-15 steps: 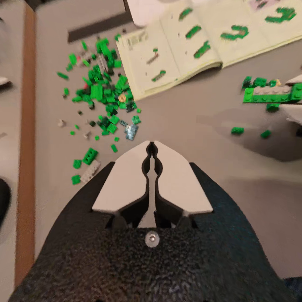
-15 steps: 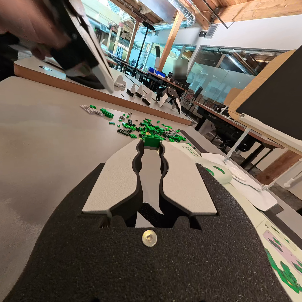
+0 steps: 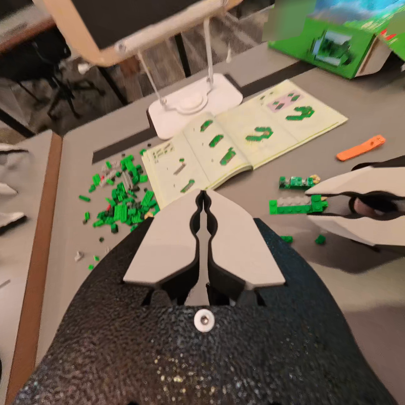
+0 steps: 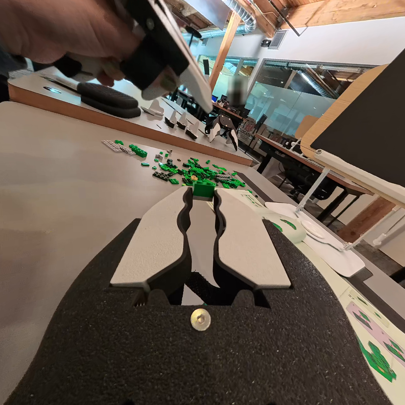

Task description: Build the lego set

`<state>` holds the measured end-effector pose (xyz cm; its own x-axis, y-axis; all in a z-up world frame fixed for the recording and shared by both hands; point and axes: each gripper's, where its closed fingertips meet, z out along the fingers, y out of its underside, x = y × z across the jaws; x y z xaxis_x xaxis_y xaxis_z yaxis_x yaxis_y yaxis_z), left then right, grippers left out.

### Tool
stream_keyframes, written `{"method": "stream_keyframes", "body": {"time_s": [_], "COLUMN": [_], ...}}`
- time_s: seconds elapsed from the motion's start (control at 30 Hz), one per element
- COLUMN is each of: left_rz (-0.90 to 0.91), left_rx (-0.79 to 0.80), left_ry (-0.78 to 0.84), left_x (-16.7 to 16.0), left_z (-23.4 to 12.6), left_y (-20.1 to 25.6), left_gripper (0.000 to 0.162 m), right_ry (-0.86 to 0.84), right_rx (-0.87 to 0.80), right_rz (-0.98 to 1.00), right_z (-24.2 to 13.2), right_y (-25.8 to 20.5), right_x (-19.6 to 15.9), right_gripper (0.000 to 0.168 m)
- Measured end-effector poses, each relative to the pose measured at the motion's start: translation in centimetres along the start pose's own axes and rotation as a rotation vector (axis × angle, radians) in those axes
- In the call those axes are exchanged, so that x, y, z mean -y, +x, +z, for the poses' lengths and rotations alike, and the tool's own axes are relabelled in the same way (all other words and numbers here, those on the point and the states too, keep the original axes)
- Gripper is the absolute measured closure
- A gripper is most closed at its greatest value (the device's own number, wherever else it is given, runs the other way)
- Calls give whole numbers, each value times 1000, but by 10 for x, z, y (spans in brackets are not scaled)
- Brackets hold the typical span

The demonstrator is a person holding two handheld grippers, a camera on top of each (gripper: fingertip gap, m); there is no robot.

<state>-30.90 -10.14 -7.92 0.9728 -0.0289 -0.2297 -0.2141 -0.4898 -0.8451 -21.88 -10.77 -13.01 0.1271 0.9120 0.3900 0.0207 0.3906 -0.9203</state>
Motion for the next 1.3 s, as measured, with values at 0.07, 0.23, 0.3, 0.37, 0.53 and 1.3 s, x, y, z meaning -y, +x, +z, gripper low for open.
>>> {"method": "stream_keyframes", "body": {"time_s": [0.07,0.23,0.3,0.37,0.53,1.3], "left_rz": [33,68,73,64,43,157], "left_rx": [-10,6,21,28,-92,-637], "left_ry": [-11,33,78,114,222,549], "left_x": [8,1,-6,-14,-23,-24], "left_z": [11,54,70,84,92,34], "left_y": [3,2,0,-3,-1,71], "left_gripper": [162,162,162,162,162,103], "right_ry": [-9,-20,-30,-32,-36,12], "right_rx": [-19,-70,-80,-93,-100,-114], "right_rz": [10,39,45,41,32,14], "right_z": [0,-2,-2,-2,-2,-4], "right_y": [4,15,17,19,20,20], "right_x": [-2,-4,-6,-7,-7,0], "right_gripper": [151,151,151,151,151,151]}}
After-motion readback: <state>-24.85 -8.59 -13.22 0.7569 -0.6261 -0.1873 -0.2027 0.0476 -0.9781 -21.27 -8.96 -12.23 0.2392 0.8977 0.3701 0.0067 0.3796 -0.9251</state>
